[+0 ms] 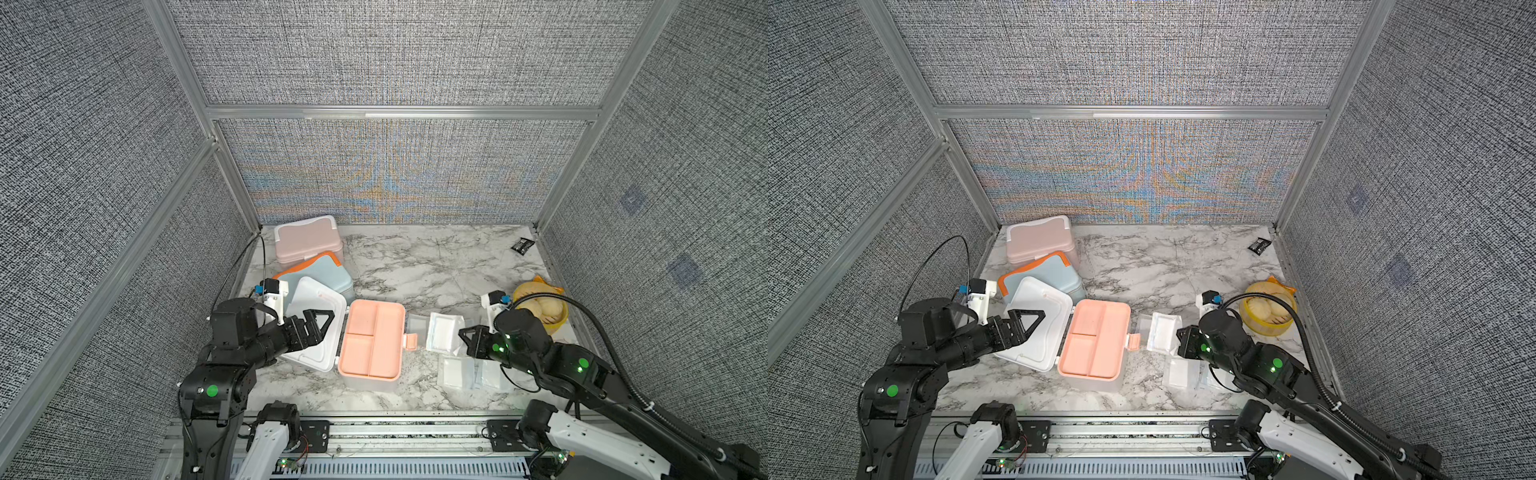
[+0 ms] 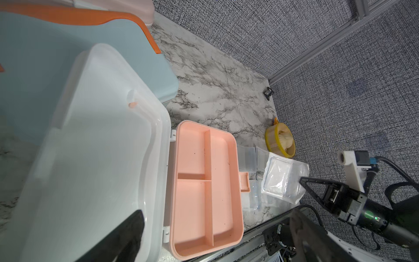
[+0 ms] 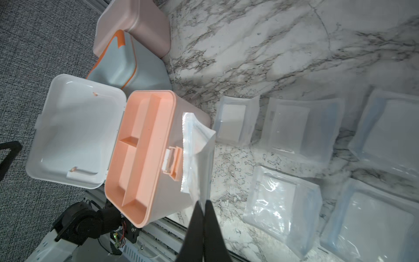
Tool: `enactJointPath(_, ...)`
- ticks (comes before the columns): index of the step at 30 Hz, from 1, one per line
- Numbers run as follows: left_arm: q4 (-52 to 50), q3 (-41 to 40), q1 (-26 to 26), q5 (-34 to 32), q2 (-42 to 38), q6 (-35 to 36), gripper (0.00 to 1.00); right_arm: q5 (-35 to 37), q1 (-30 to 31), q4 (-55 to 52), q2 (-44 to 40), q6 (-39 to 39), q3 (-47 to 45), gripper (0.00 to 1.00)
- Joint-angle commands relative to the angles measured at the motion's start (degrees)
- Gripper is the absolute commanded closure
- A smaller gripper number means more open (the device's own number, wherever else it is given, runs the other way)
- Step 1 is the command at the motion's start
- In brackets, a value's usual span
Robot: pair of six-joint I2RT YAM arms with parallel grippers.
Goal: Open first aid kits and take out gauze
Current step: Place the gauze at the center of the board.
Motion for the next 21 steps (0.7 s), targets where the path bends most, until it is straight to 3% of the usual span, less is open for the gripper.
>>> enactJointPath(1, 3.3, -0.2, 0.0, 1.5, 0.5, -1.5, 0.0, -2.0, -1.5, -2.2, -2.0, 1.7, -2.8, 1.0)
enactJointPath(6, 4.7, -1.1, -1.1, 1.3, 0.9, -2.6, 0.01, -7.5, -2.2, 4.0, 0.0, 3.8, -8.3, 1.0)
enactJointPath(13, 5.3, -2.4, -2.9, 0.0, 0.6, -3.2, 0.0, -14.8, -2.3, 16.2, 9.2, 7.1, -13.3, 1.0)
enactJointPath(21, 5.9, -3.3, -3.5, -0.6, 0.5, -3.4, 0.0, -18.1, -2.1, 24.3, 19.2, 8.1, -14.6, 1.0)
